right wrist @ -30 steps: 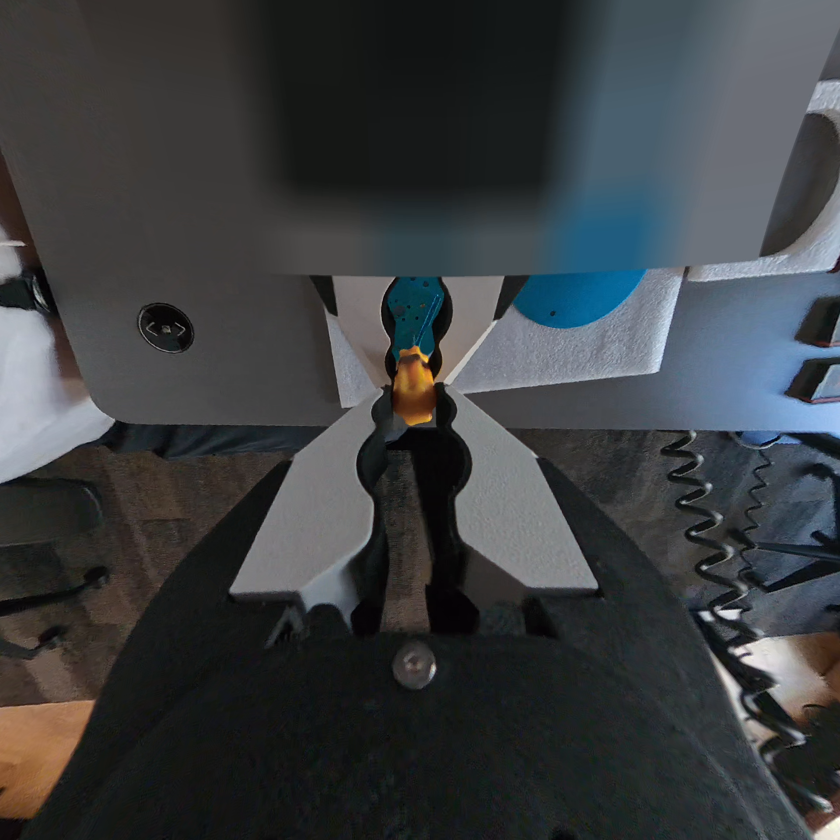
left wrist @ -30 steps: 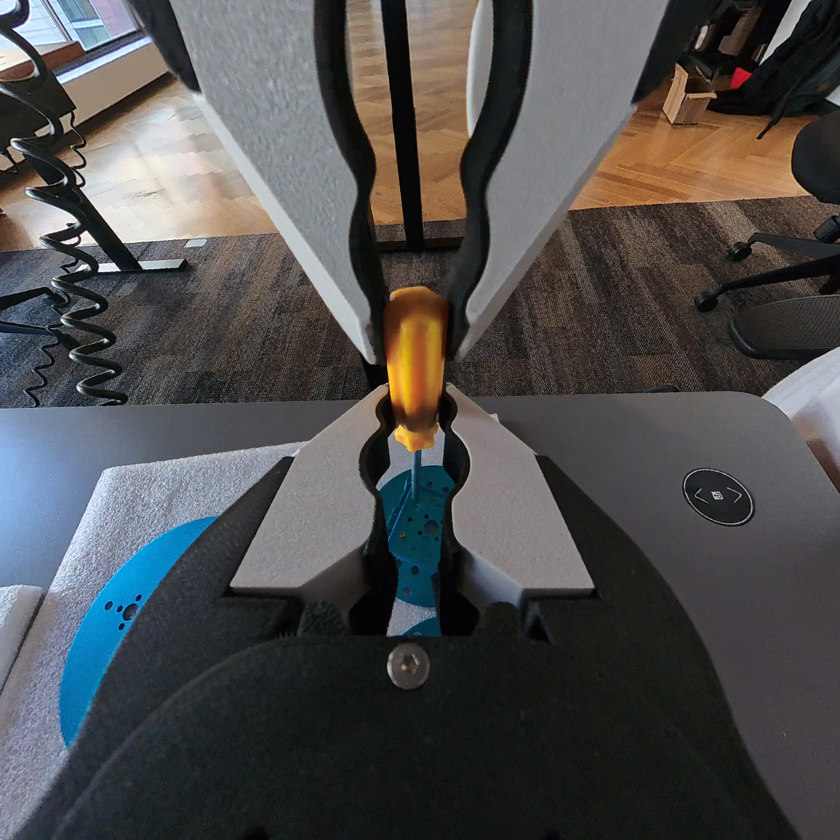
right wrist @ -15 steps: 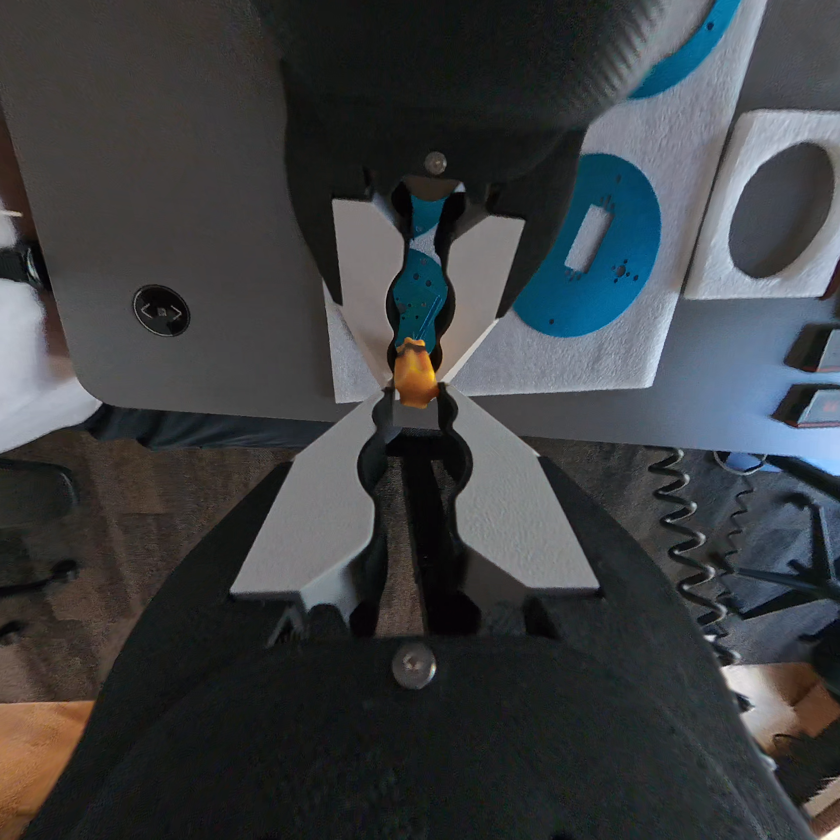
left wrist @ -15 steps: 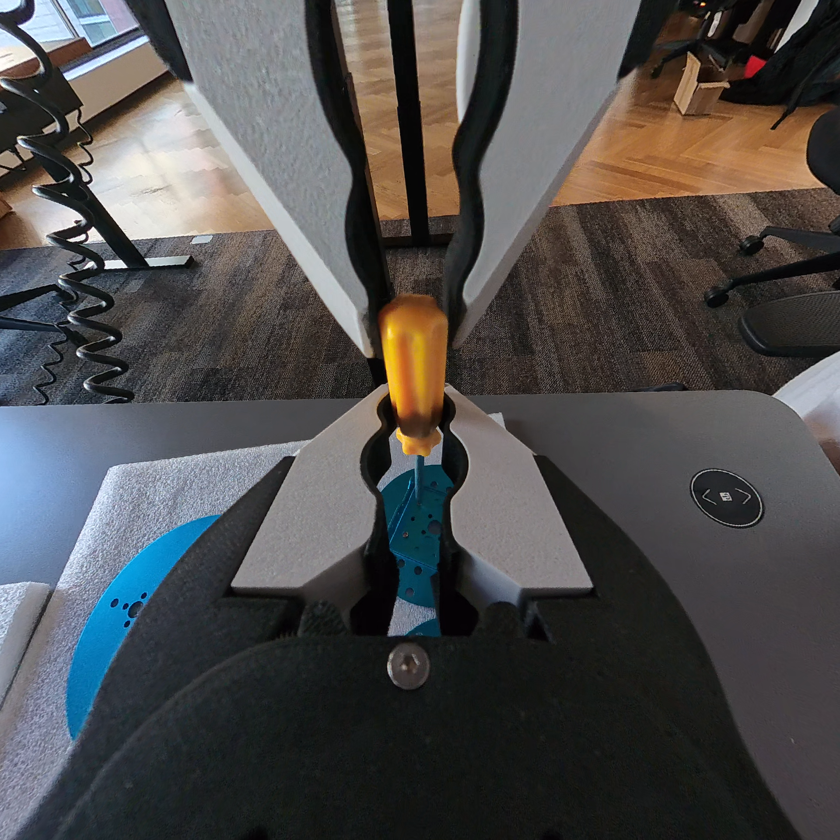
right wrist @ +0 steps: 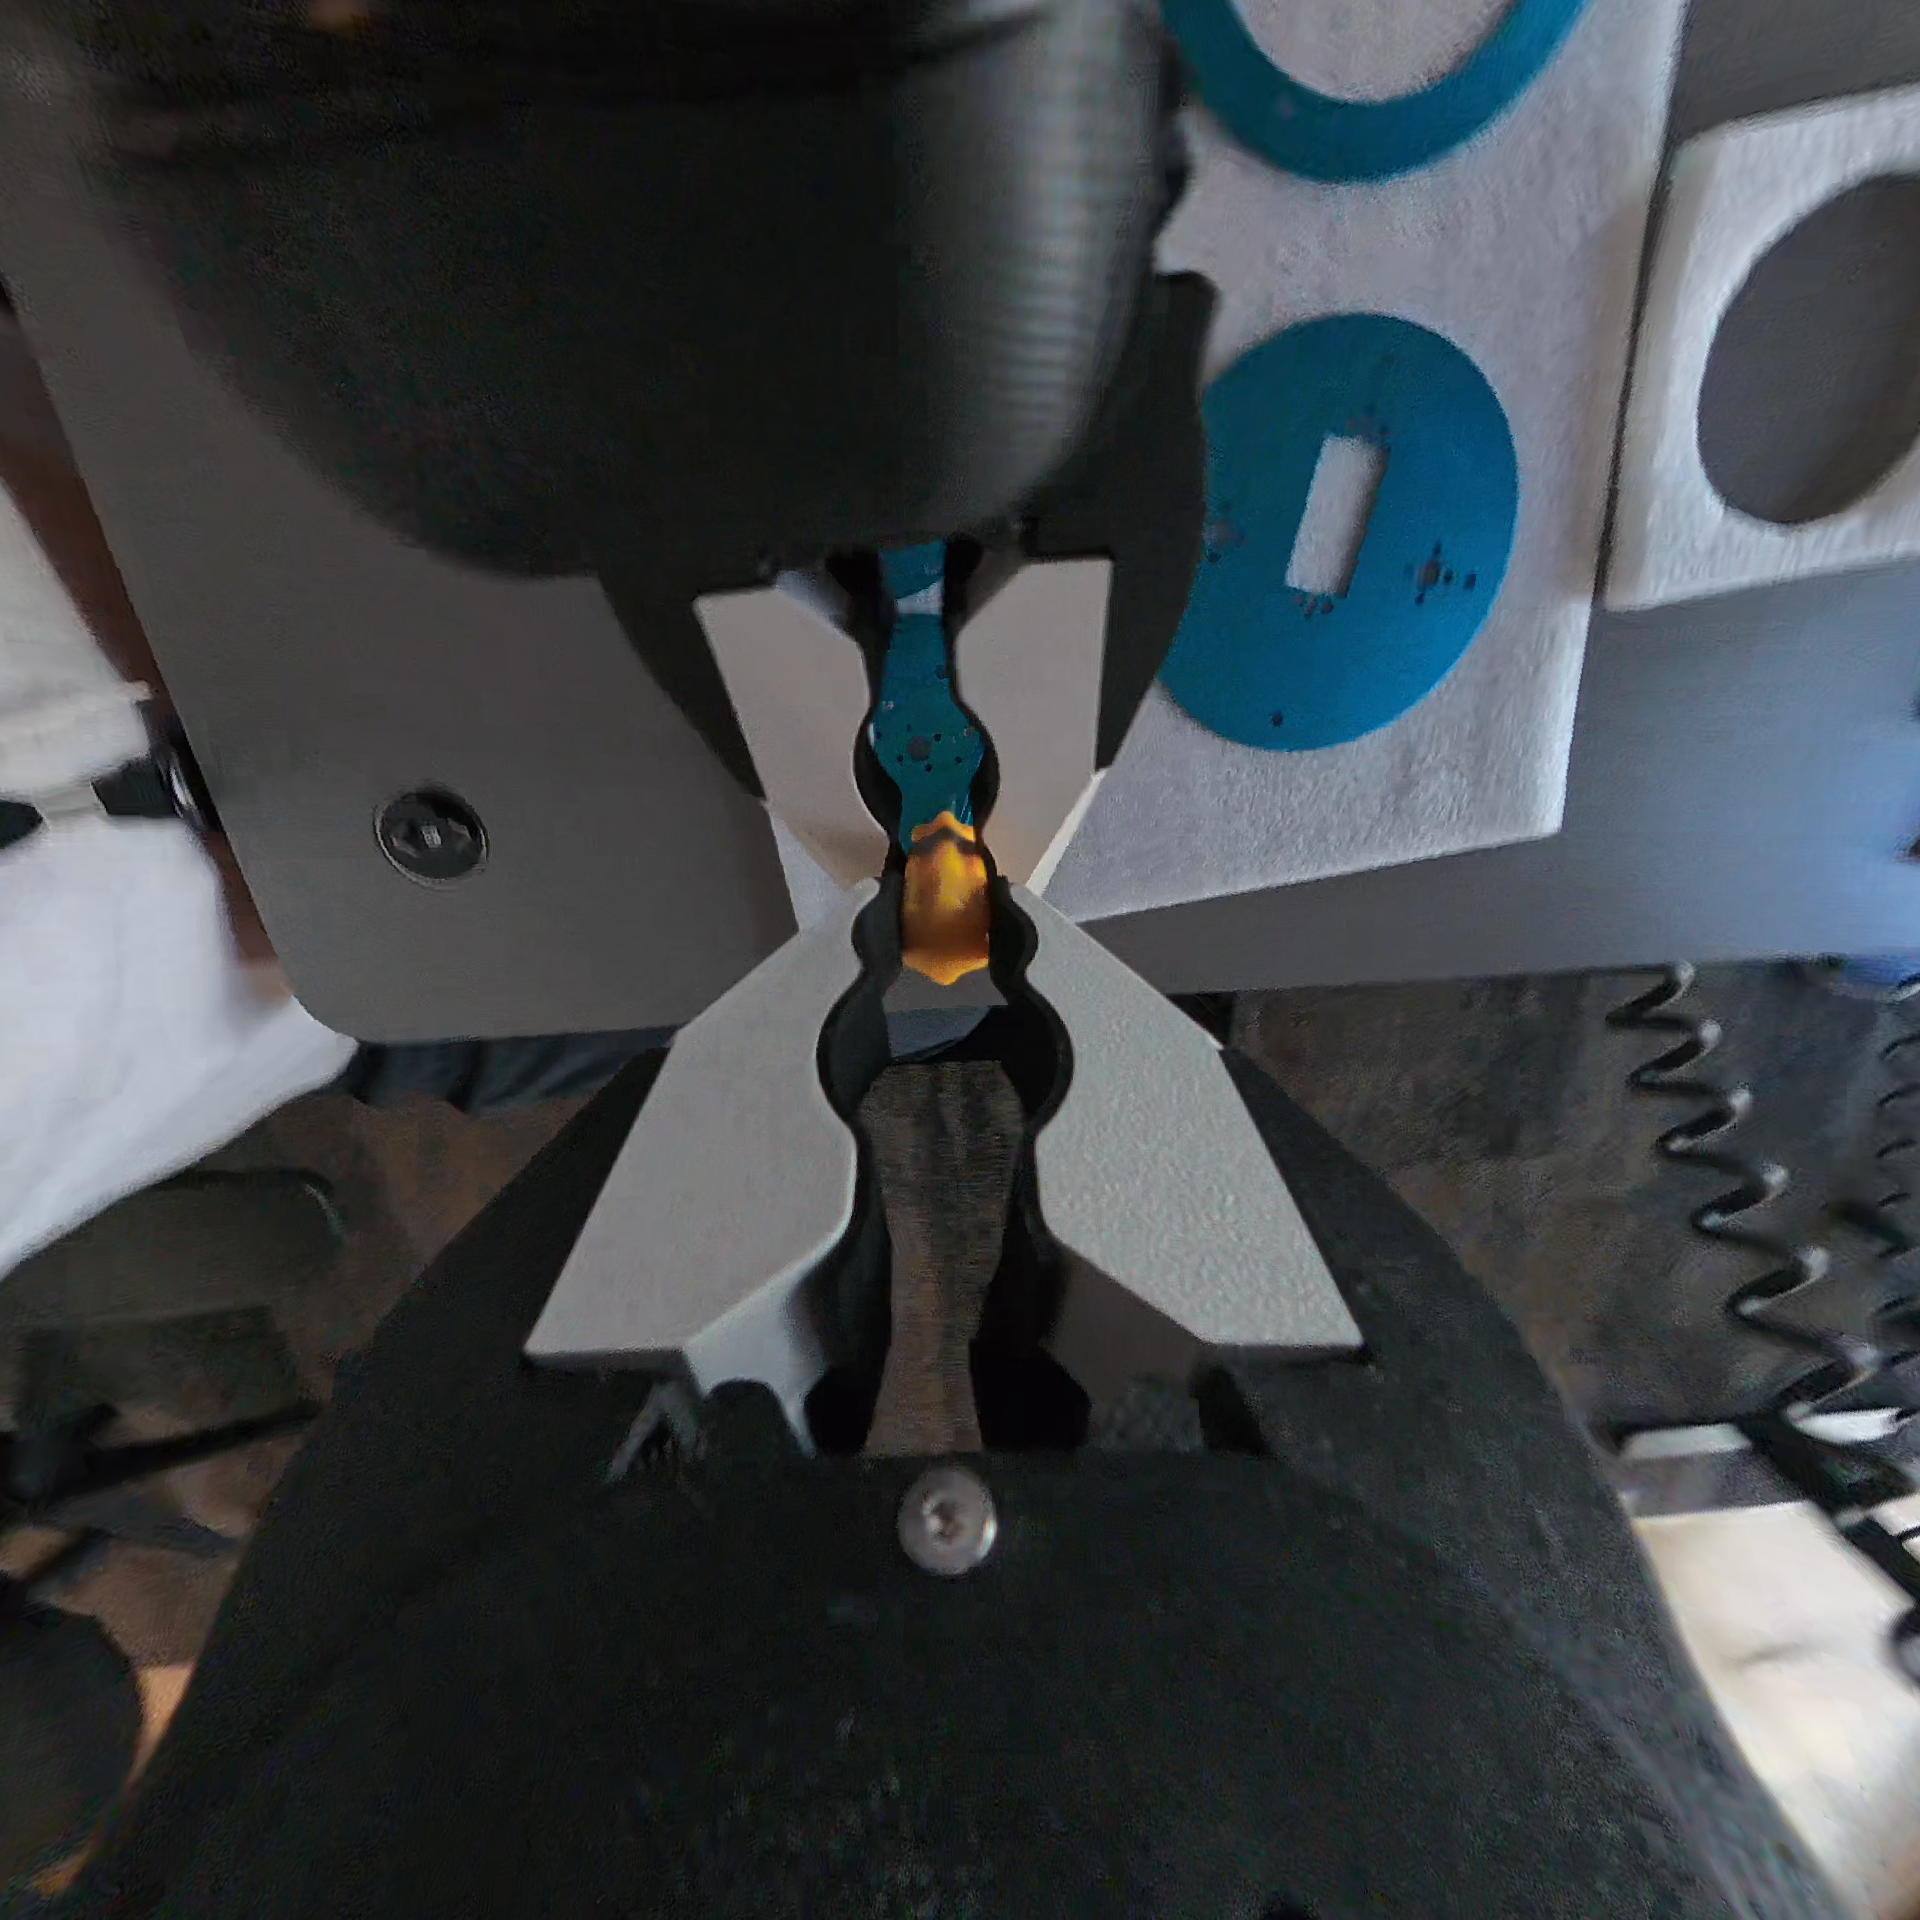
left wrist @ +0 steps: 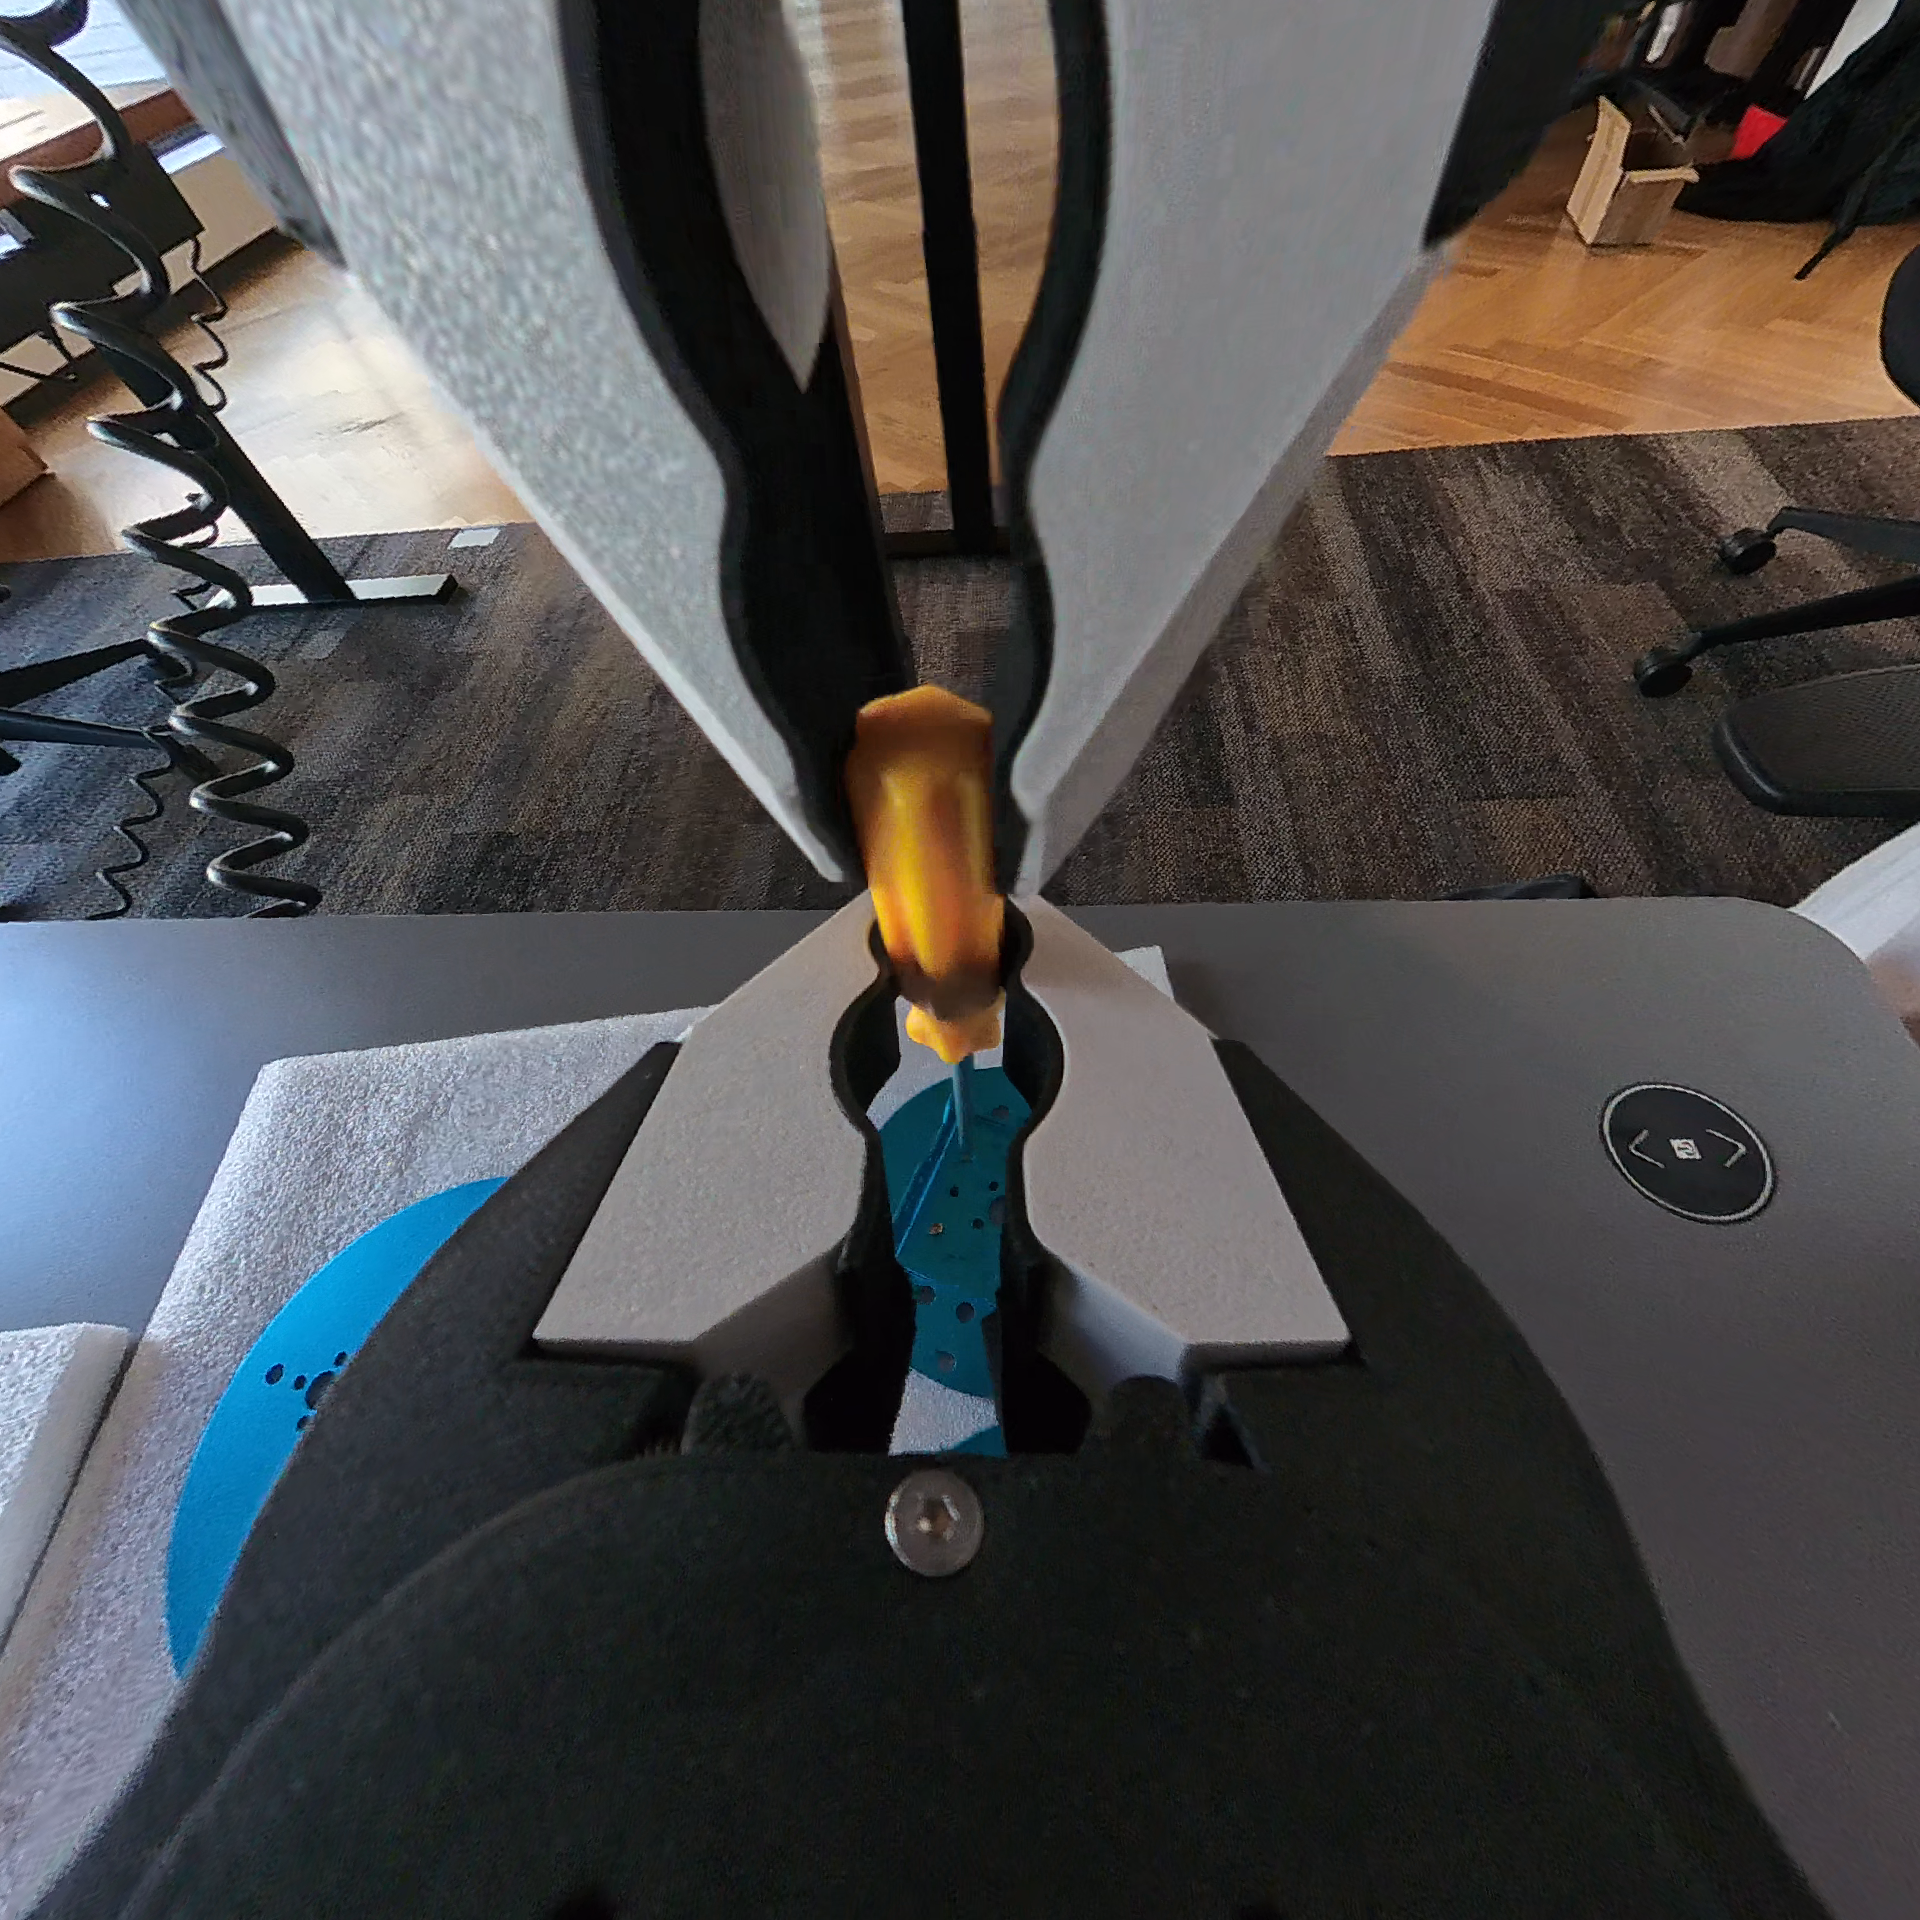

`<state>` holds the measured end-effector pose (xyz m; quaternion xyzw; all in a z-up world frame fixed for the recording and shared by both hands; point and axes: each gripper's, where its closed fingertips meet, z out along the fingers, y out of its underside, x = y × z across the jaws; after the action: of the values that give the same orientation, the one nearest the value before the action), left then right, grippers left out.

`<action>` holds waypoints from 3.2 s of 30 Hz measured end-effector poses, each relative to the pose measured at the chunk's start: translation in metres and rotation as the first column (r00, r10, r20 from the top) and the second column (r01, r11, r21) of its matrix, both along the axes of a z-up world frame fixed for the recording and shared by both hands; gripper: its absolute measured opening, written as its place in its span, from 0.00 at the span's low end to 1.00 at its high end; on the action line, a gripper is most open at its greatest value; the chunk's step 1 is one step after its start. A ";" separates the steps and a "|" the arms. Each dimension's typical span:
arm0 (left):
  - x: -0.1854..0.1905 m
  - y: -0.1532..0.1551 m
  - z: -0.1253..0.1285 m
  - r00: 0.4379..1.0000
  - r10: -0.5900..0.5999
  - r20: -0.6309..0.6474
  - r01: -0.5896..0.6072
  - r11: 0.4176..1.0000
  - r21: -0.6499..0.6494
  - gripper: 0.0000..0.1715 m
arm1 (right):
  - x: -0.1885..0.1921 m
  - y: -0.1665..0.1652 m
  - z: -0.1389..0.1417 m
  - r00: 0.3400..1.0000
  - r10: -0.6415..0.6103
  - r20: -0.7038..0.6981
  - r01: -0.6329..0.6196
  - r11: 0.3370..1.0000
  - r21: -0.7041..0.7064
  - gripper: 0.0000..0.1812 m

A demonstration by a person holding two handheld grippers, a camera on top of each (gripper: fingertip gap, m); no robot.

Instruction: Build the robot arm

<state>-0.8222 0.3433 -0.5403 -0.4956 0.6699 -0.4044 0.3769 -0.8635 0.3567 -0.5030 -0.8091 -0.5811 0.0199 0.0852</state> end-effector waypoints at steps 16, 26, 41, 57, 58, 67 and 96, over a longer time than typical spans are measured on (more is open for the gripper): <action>-0.002 -0.001 -0.002 1.000 -0.006 -0.019 0.006 1.000 0.002 0.06 | 0.003 -0.003 -0.005 0.998 -0.050 0.035 0.049 0.999 0.010 0.09; -0.001 -0.002 -0.003 1.000 -0.010 -0.025 0.010 1.000 0.017 0.05 | -0.004 -0.001 -0.001 1.000 0.024 -0.012 -0.022 0.995 0.095 0.11; 0.003 -0.005 -0.006 0.999 -0.015 -0.036 0.017 0.999 0.030 0.05 | 0.003 -0.006 -0.003 0.996 -0.091 0.013 0.089 0.992 0.089 0.16; 0.003 -0.004 -0.007 0.999 -0.012 -0.040 0.014 0.999 0.029 0.05 | -0.003 -0.007 -0.004 0.999 -0.015 0.033 0.014 0.999 0.038 0.12; 0.003 -0.005 -0.007 0.999 -0.015 -0.040 0.016 0.999 0.030 0.05 | -0.001 -0.006 -0.004 0.998 0.038 0.055 -0.041 0.998 0.057 0.10; 0.008 -0.003 -0.007 0.999 -0.003 -0.045 0.003 1.000 0.012 0.05 | 0.009 -0.004 -0.004 0.913 -0.406 0.036 0.407 0.913 -0.017 0.09; 0.003 -0.002 -0.008 0.999 -0.008 -0.042 0.009 1.000 0.023 0.05 | 0.004 -0.003 -0.006 0.994 0.001 0.112 -0.007 0.999 0.049 0.10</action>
<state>-0.8190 0.3414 -0.5480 -0.4968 0.6843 -0.3877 0.3669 -0.8594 0.3539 -0.5087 -0.8055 -0.5868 -0.0395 0.0722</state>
